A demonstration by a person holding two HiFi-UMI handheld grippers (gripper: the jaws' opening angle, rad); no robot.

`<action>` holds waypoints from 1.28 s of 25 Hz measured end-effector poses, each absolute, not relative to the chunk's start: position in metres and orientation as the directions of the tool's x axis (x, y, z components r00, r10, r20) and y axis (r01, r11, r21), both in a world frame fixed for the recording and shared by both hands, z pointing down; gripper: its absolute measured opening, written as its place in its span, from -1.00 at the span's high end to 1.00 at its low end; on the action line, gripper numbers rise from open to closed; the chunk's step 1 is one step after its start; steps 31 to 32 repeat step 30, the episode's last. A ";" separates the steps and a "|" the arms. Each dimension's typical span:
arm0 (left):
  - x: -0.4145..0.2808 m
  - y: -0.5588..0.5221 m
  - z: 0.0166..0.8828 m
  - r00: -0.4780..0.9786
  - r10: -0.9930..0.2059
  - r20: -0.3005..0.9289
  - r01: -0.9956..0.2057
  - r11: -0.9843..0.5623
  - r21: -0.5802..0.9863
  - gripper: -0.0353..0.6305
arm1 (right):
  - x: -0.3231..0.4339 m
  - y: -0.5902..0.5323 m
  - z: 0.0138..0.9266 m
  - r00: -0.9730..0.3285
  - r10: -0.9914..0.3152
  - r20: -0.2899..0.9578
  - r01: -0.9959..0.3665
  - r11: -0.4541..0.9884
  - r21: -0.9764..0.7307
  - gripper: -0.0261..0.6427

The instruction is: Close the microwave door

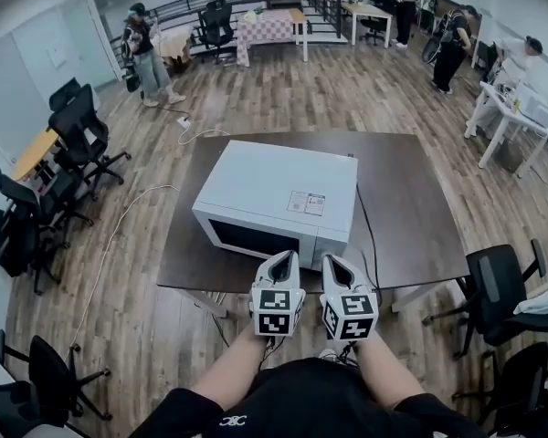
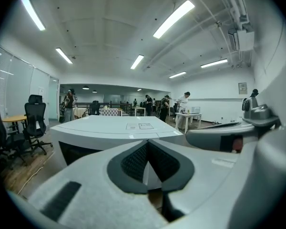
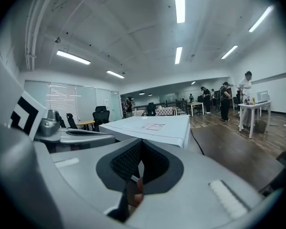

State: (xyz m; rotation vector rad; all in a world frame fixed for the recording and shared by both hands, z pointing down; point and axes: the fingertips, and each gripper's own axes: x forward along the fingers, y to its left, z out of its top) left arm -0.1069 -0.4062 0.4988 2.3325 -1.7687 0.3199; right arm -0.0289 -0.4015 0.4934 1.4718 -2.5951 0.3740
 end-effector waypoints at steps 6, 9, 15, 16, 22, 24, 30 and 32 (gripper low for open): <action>-0.128 -0.393 0.478 0.259 -0.934 0.247 -0.966 -0.251 0.066 0.87 | -0.042 -0.398 0.477 -0.489 -0.853 0.183 -0.872 0.473 -0.123 0.90; -0.140 -0.387 0.474 0.245 -0.939 0.241 -0.969 -0.239 0.055 0.86 | -0.046 -0.396 0.473 -0.476 -0.864 0.163 -0.878 0.460 -0.131 0.90; -0.164 -0.381 0.477 0.222 -0.942 0.250 -0.975 -0.213 0.065 0.86 | -0.066 -0.390 0.475 -0.496 -0.850 0.175 -0.868 0.480 -0.130 0.90; -0.166 -0.380 0.478 0.221 -0.942 0.254 -0.975 -0.211 0.066 0.86 | -0.068 -0.389 0.475 -0.498 -0.849 0.178 -0.867 0.481 -0.131 0.90; -0.177 -0.377 0.482 0.223 -0.939 0.260 -0.975 -0.214 0.062 0.86 | -0.080 -0.388 0.476 -0.497 -0.849 0.178 -0.867 0.480 -0.133 0.90; -0.178 -0.376 0.483 0.227 -0.938 0.261 -0.974 -0.219 0.059 0.87 | -0.082 -0.388 0.477 -0.495 -0.851 0.178 -0.868 0.477 -0.136 0.90; -0.185 -0.375 0.484 0.224 -0.939 0.261 -0.974 -0.219 0.051 0.86 | -0.088 -0.386 0.477 -0.493 -0.853 0.170 -0.869 0.475 -0.141 0.90; -0.185 -0.375 0.484 0.224 -0.939 0.261 -0.974 -0.219 0.051 0.86 | -0.088 -0.386 0.477 -0.493 -0.853 0.170 -0.869 0.475 -0.141 0.90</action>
